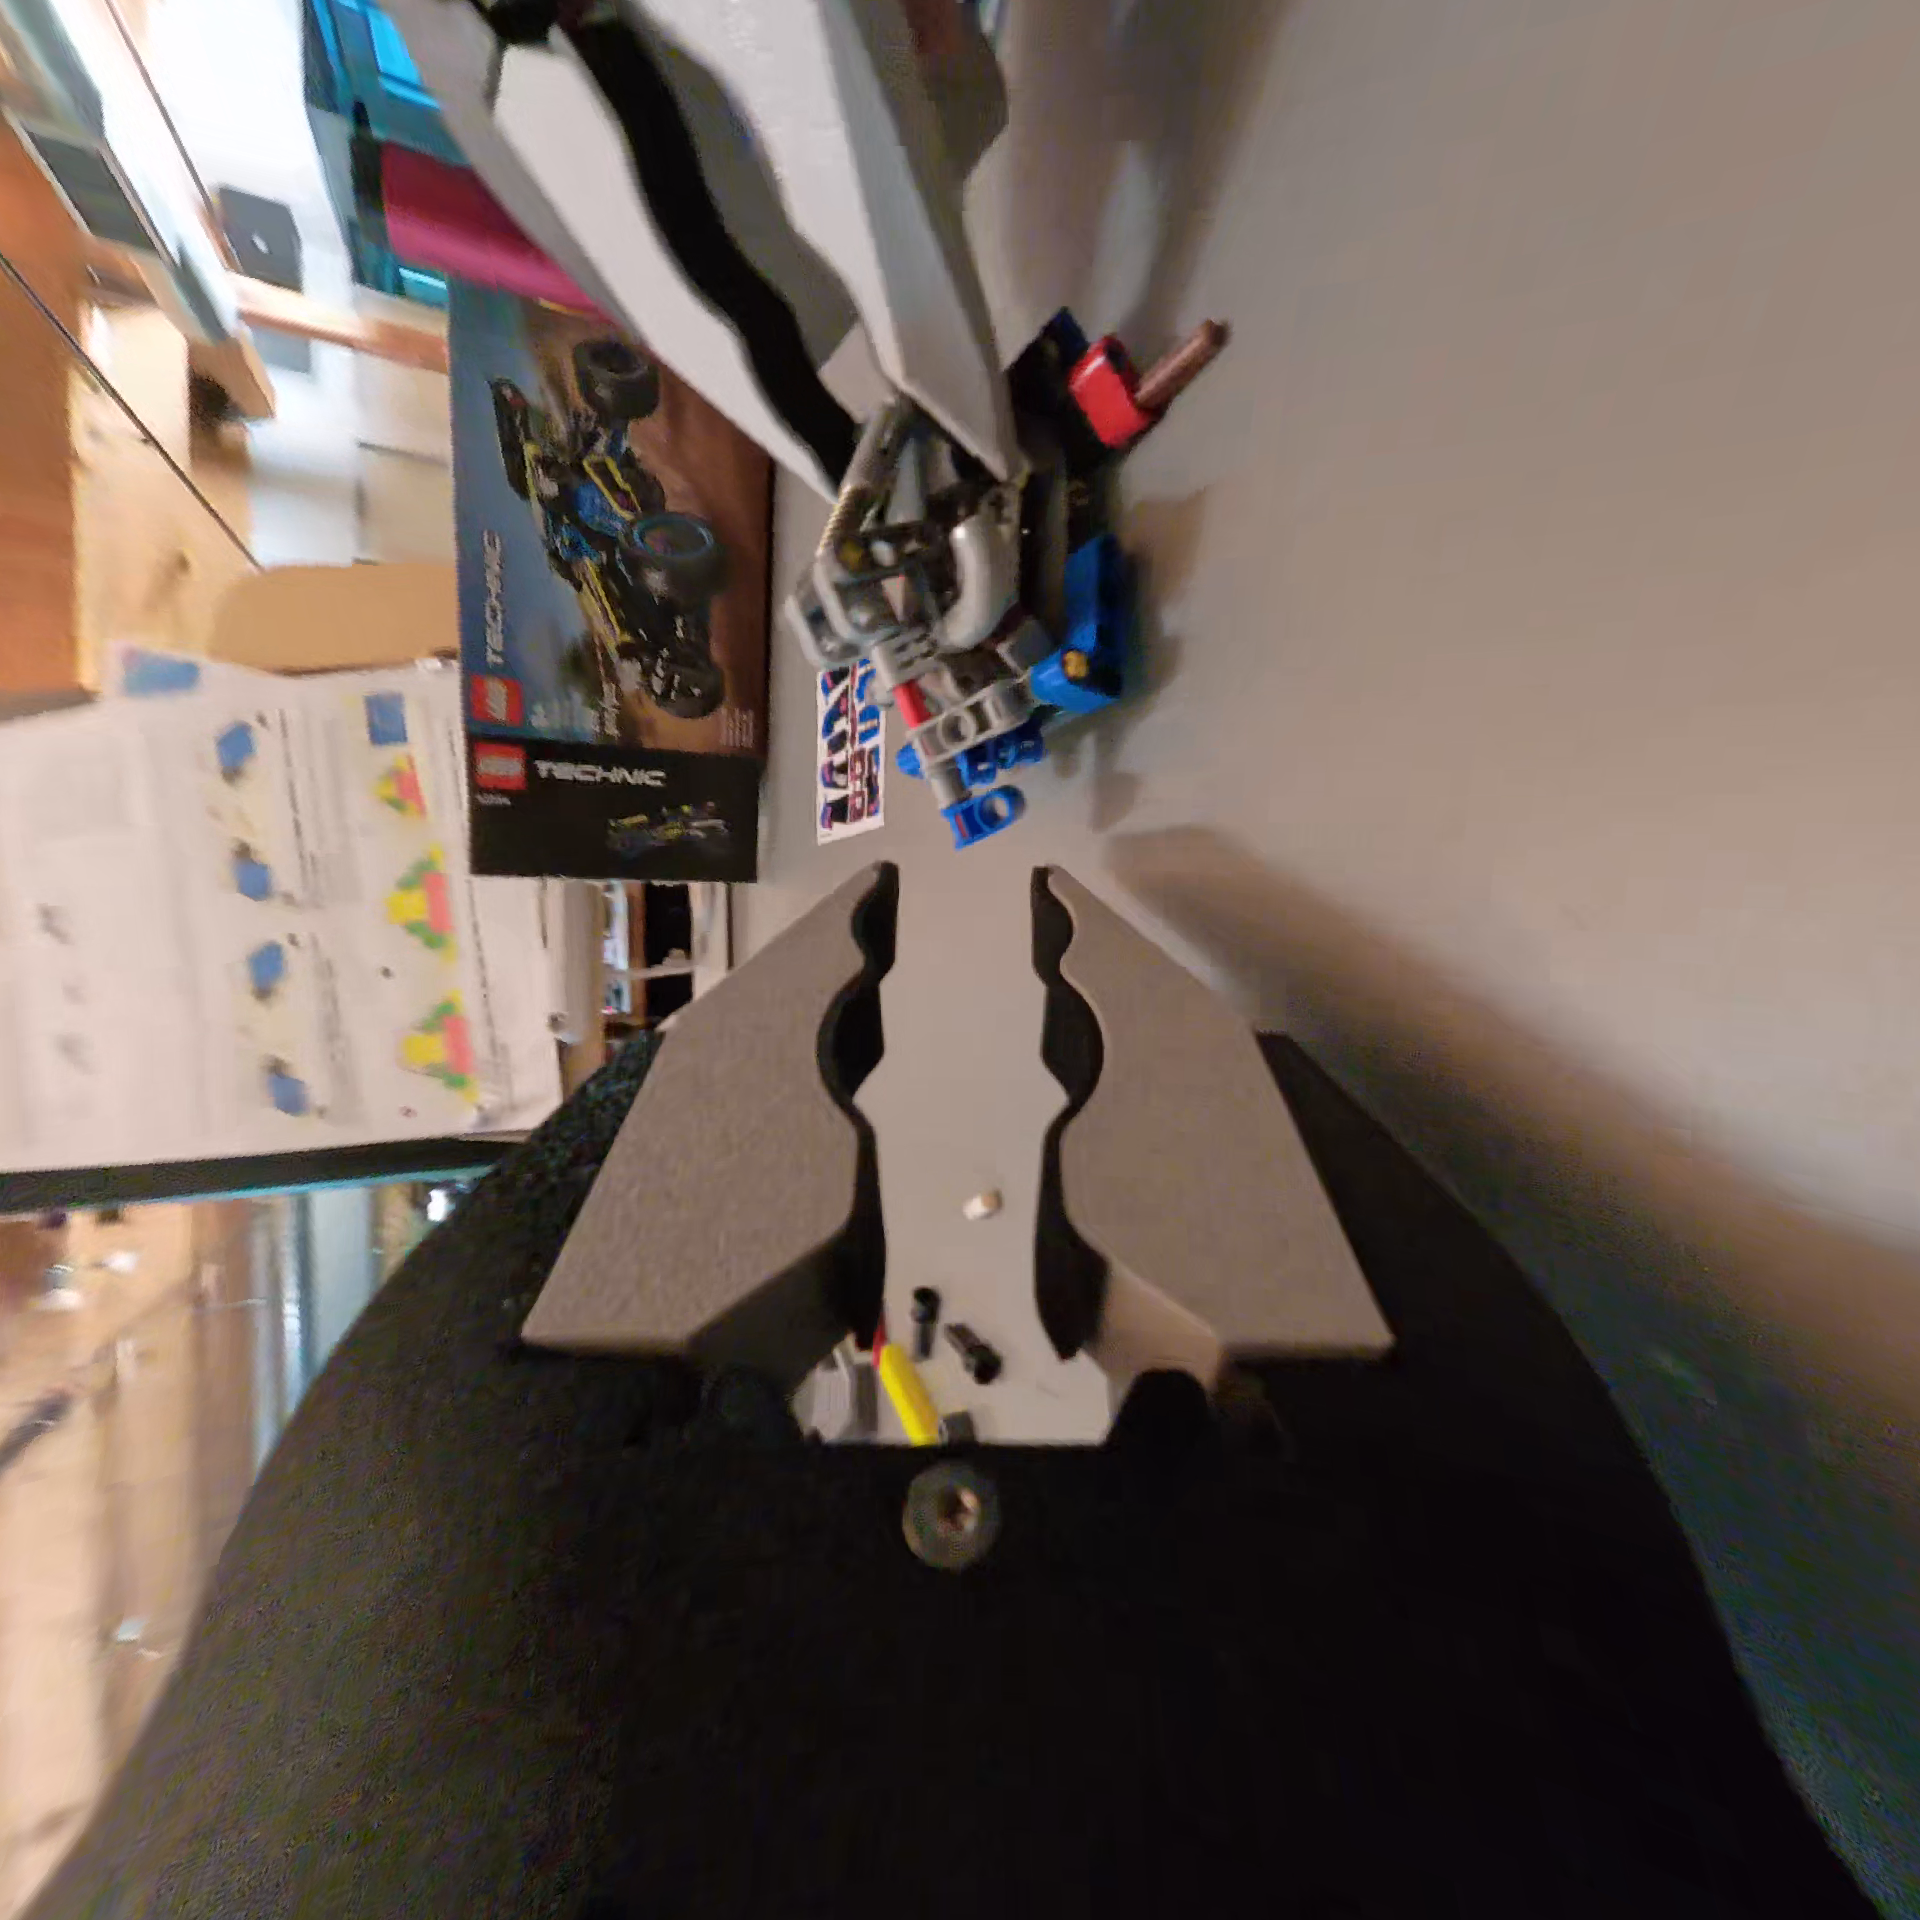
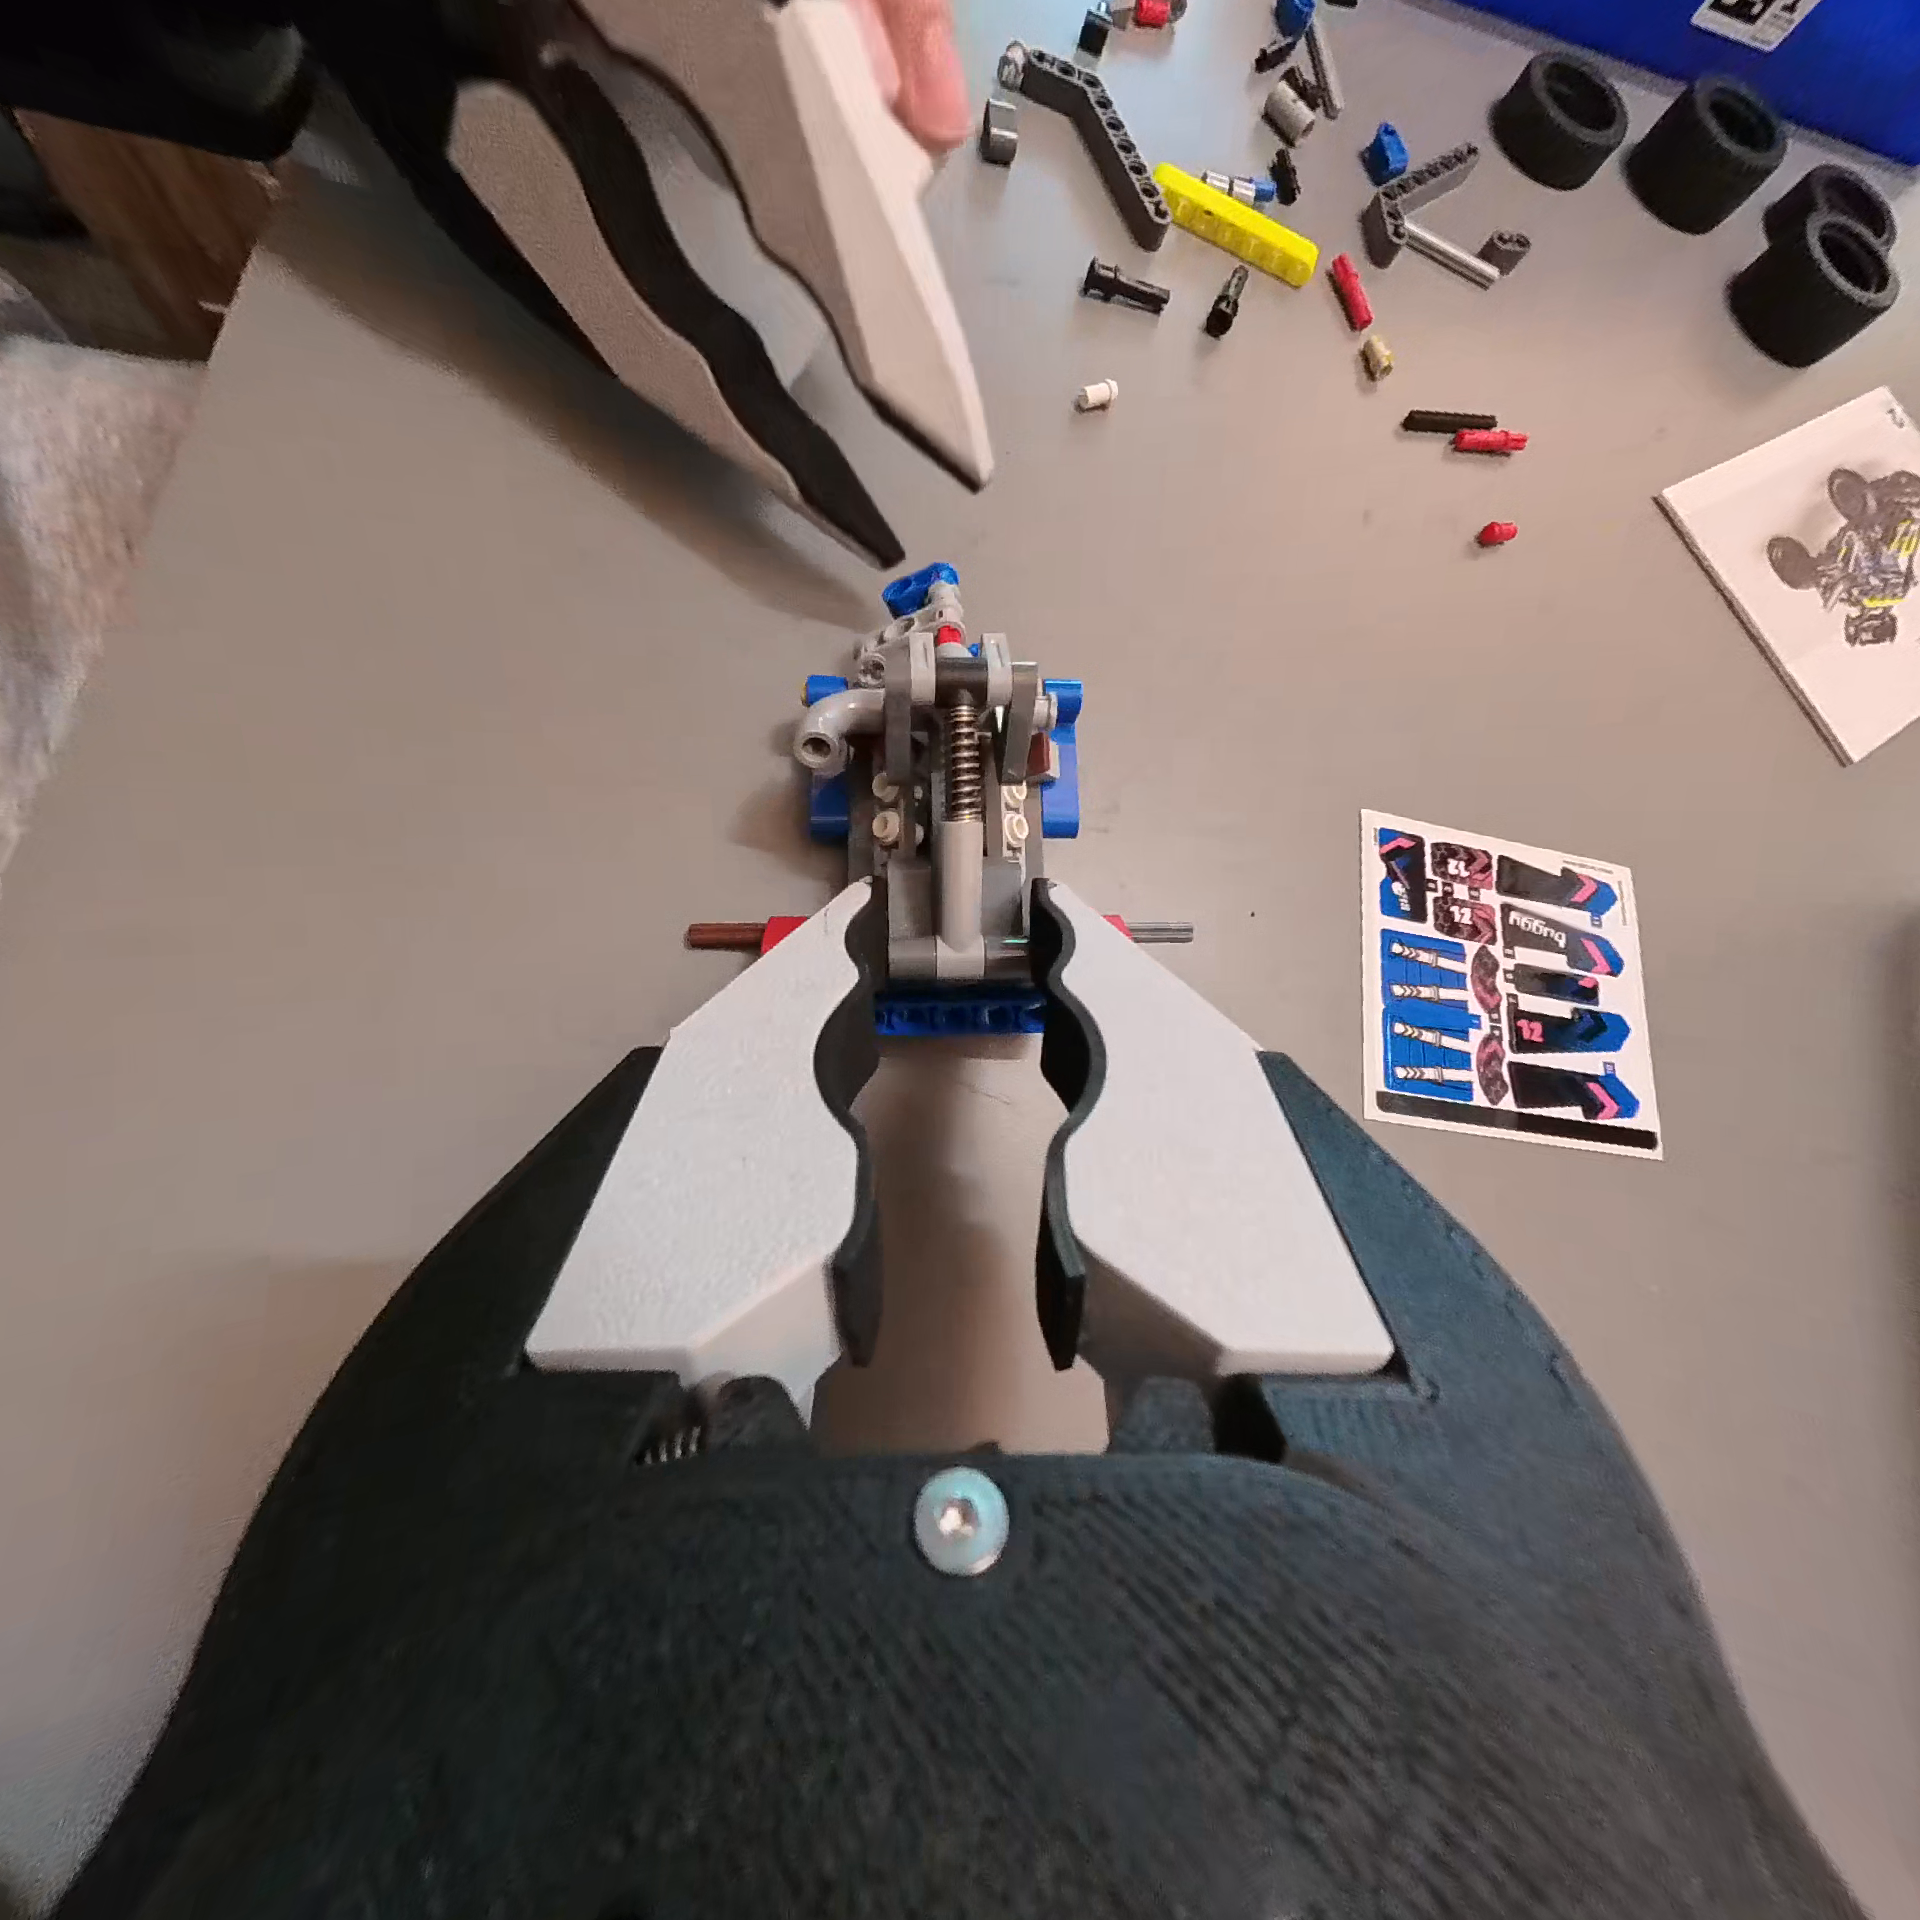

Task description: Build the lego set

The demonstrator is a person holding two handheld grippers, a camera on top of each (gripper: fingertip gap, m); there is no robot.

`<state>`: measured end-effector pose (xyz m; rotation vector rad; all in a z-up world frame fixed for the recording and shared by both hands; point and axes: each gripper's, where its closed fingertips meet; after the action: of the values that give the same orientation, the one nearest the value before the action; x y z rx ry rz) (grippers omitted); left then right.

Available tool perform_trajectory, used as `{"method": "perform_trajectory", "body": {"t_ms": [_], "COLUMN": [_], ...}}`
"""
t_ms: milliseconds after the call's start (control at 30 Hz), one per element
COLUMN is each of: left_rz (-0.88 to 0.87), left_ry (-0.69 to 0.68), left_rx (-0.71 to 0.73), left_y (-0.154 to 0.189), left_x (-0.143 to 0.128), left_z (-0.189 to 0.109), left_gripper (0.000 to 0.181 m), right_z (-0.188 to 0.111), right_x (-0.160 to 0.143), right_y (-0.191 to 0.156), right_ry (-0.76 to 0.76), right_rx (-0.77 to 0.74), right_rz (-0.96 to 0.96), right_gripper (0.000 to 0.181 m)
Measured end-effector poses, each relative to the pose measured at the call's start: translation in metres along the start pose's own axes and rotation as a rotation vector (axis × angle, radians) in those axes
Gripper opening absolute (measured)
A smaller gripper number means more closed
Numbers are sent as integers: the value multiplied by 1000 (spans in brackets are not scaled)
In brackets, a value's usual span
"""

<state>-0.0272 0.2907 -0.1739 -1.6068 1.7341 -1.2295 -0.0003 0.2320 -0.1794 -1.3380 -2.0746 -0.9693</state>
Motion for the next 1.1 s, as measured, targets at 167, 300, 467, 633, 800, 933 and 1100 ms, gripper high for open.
{"method": "perform_trajectory", "body": {"t_ms": [167,300,467,633,800,933,1100], "left_rz": [92,142,87,-16,-61,-91,-169], "left_ry": [-21,-77,-9,48,129,152,200], "left_rx": [54,88,122,95,63,59,22], "left_y": [-1,-7,-22,-30,-34,-36,-41], "left_x": [-3,-14,-9,-8,0,1,-2], "left_z": [13,23,21,20,23,20,14], "left_gripper": [20,15,0,1,7,8,9], "right_z": [4,4,3,1,-5,-6,-6], "right_x": [0,1,0,2,8,12,15], "right_y": [6,8,13,16,15,12,11], "right_ry": [49,98,128,145,185,199,207], "right_rx": [-18,49,153,257,370,423,446], "right_rz": [20,128,342,499,643,704,725], "right_gripper": [25,24,25,25,25,25,25]}}
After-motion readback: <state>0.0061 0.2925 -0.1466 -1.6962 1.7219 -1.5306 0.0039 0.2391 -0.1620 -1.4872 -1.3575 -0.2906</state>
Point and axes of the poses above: each gripper's, where its closed fingertips meet, z out along the fingers, x out of its top, y = z × x across the jaws, and after that the axes turned 8 degrees about -x, right-handed
